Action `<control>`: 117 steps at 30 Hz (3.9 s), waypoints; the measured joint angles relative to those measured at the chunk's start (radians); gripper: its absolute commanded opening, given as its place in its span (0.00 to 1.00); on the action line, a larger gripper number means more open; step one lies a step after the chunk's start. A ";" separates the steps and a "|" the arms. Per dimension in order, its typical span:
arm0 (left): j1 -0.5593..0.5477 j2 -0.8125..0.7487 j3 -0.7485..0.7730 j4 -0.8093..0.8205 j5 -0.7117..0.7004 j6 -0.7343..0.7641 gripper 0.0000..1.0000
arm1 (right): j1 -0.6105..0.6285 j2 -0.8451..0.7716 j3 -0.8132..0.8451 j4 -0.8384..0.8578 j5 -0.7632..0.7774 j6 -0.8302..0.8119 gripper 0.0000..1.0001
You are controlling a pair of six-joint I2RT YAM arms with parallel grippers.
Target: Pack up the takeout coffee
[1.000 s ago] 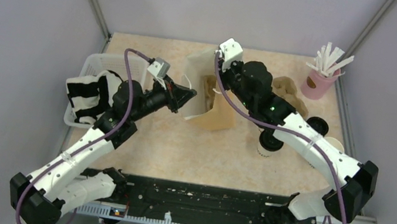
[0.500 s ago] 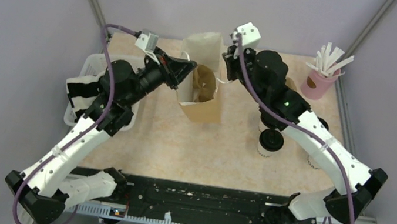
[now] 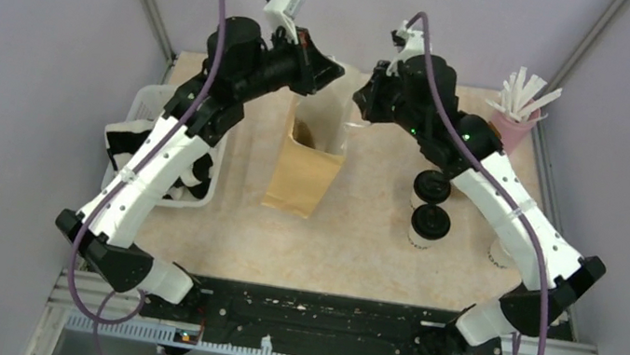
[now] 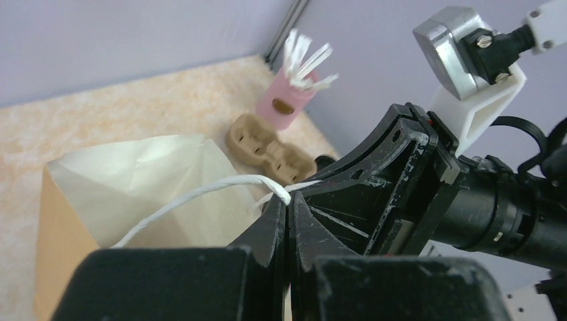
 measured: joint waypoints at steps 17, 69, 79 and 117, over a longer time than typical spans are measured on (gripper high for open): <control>0.000 -0.116 -0.009 0.061 -0.002 -0.153 0.00 | 0.005 -0.198 0.024 -0.072 0.049 0.068 0.00; 0.076 -0.330 -0.344 0.201 -0.019 -0.201 0.00 | 0.003 -0.314 -0.307 0.208 -0.054 0.079 0.00; 0.214 -0.097 -0.315 0.002 0.159 -0.254 0.00 | -0.006 -0.007 -0.109 -0.033 -0.054 0.064 0.00; 0.201 -0.383 -0.503 0.323 0.173 -0.229 0.00 | -0.020 -0.341 -0.420 0.258 -0.123 -0.032 0.02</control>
